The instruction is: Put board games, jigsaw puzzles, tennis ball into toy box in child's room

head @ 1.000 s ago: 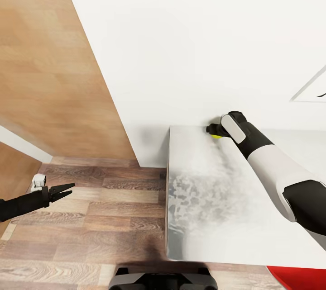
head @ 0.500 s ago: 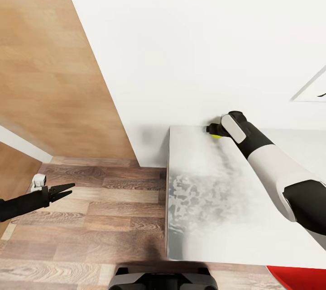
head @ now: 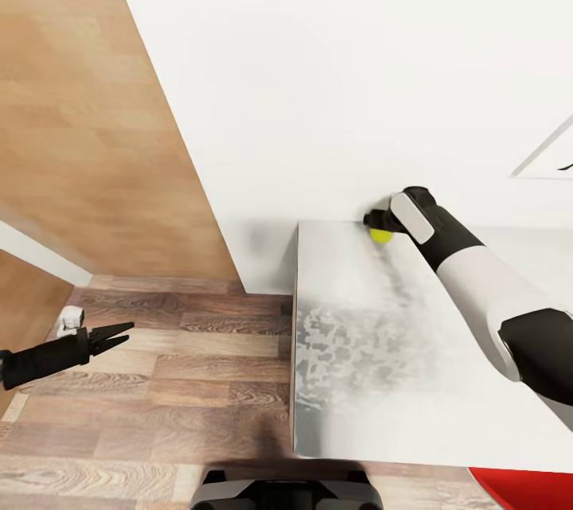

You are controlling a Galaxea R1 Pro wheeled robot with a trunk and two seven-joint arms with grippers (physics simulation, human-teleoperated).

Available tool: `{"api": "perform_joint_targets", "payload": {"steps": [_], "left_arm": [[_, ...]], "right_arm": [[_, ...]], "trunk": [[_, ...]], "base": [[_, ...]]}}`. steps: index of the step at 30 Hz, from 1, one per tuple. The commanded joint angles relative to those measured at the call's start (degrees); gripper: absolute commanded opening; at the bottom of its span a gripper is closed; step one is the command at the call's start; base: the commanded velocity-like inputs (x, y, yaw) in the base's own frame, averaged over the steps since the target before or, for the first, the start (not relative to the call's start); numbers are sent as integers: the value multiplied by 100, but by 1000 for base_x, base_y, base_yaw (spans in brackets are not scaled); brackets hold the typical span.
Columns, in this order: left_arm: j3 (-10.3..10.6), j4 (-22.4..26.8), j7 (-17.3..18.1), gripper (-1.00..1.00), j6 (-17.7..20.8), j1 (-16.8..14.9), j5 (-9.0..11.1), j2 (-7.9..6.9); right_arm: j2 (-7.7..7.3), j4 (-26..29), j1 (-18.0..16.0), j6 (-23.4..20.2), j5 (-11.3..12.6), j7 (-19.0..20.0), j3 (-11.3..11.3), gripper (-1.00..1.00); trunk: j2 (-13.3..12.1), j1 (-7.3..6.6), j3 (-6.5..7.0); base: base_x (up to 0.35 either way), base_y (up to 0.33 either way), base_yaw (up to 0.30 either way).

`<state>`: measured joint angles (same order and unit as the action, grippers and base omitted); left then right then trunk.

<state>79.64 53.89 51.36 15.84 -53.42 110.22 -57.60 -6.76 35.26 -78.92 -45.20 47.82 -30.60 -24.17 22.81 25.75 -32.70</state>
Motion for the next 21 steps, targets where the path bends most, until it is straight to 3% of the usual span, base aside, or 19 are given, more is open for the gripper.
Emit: {"api": "perform_joint_targets", "payload": {"steps": [1, 21], "left_arm": [[43, -15, 18, 100, 45, -22, 61, 10], [36, -107, 32, 100, 59, -20, 61, 74]], "right_arm": [[-8, 8, -11, -11, 60, -51, -43, 100], [9, -83, -23, -7, 60, -51, -44, 100]], "trunk": [[11, 3, -9], [11, 3, -9]], "base": [[0, 0, 0], [0, 0, 0]]}}
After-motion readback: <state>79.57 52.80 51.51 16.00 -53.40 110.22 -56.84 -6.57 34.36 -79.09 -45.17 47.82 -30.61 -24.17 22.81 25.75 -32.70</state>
